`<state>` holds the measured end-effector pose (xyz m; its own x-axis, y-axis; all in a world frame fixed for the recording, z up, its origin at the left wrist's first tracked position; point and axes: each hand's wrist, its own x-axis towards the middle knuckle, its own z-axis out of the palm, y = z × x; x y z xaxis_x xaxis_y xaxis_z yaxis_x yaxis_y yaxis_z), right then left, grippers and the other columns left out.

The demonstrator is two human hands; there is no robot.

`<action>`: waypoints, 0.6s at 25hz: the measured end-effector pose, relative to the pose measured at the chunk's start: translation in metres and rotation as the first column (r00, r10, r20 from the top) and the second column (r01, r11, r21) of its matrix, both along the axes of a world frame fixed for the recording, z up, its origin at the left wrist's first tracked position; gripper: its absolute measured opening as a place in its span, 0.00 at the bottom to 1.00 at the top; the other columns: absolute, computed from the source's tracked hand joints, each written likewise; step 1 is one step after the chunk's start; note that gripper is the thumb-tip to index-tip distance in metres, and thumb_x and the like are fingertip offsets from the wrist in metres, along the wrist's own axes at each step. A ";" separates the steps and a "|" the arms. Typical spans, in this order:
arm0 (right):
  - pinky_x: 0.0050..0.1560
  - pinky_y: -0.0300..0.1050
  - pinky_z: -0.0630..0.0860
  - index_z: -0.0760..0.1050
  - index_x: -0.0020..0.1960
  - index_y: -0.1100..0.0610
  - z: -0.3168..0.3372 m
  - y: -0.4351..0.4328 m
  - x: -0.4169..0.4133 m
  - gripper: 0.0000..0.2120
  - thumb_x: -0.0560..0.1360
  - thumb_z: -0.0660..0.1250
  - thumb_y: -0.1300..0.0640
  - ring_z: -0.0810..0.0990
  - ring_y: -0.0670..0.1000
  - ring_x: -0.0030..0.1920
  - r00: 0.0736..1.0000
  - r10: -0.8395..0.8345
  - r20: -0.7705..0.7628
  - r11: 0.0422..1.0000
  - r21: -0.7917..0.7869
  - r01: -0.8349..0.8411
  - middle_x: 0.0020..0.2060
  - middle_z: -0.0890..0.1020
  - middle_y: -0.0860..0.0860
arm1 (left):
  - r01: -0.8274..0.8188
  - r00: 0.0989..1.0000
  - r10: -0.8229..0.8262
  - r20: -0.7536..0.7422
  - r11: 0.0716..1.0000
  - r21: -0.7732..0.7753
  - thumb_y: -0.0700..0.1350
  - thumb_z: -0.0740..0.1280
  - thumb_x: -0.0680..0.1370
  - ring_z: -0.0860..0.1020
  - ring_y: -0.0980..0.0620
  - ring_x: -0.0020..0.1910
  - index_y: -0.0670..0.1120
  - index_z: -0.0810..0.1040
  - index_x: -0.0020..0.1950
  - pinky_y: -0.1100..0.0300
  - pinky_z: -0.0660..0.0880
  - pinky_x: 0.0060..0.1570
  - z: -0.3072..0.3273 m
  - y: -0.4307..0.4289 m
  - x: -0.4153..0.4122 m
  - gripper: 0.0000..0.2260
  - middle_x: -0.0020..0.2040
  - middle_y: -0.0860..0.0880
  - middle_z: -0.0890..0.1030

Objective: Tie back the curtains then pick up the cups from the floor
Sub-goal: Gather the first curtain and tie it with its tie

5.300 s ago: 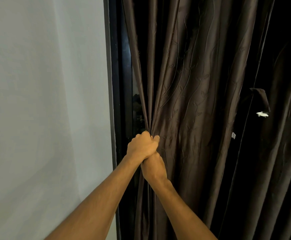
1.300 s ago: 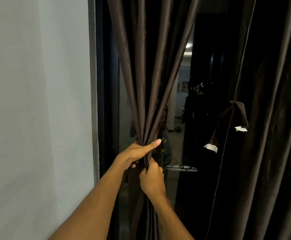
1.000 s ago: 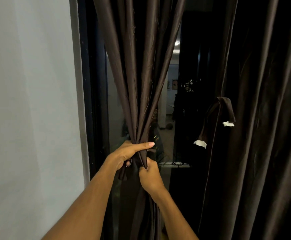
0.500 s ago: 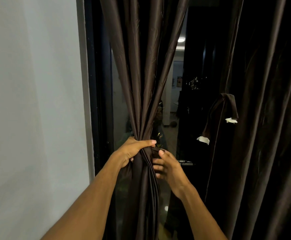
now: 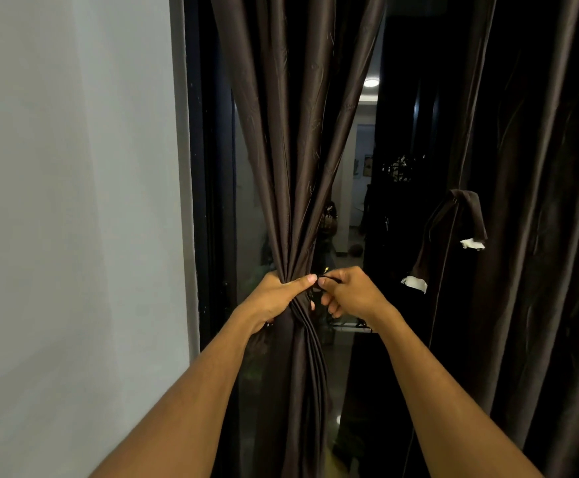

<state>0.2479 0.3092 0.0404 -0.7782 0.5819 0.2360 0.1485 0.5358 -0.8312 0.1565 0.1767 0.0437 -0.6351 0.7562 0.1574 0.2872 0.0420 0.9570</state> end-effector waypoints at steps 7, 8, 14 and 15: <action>0.28 0.42 0.76 0.80 0.39 0.60 0.007 -0.020 -0.001 0.13 0.79 0.63 0.58 0.78 0.49 0.26 0.966 -0.253 -0.052 0.965 -0.085 0.248 0.28 0.81 0.52 | -0.257 0.954 0.230 -0.193 0.958 -0.126 0.66 0.63 0.74 0.67 0.39 0.70 0.43 0.56 0.76 0.44 0.68 0.67 -0.013 0.022 -0.021 0.40 0.73 0.39 0.66; 0.27 0.41 0.75 0.79 0.39 0.61 0.005 -0.027 0.003 0.13 0.80 0.62 0.59 0.77 0.49 0.26 0.972 -0.223 -0.076 0.955 -0.216 0.202 0.28 0.80 0.52 | -0.250 0.959 0.231 -0.163 0.962 -0.110 0.65 0.64 0.74 0.68 0.39 0.69 0.44 0.53 0.76 0.45 0.68 0.67 -0.011 0.025 -0.018 0.40 0.74 0.40 0.65; 0.38 0.46 0.80 0.81 0.43 0.60 -0.030 -0.055 -0.001 0.13 0.81 0.61 0.58 0.82 0.51 0.37 0.974 -0.163 -0.160 0.902 -0.424 0.082 0.34 0.84 0.54 | -0.213 0.965 0.218 0.143 0.976 -0.049 0.58 0.70 0.74 0.78 0.41 0.56 0.41 0.60 0.72 0.51 0.78 0.52 -0.001 0.043 -0.007 0.36 0.64 0.41 0.74; 0.40 0.47 0.79 0.82 0.43 0.59 -0.035 -0.053 -0.005 0.13 0.81 0.62 0.57 0.83 0.51 0.38 0.969 -0.192 -0.155 0.914 -0.389 0.118 0.37 0.85 0.56 | -0.202 0.966 0.207 0.157 0.978 -0.046 0.55 0.72 0.73 0.79 0.42 0.55 0.40 0.63 0.70 0.50 0.78 0.53 0.001 0.042 -0.008 0.34 0.62 0.42 0.76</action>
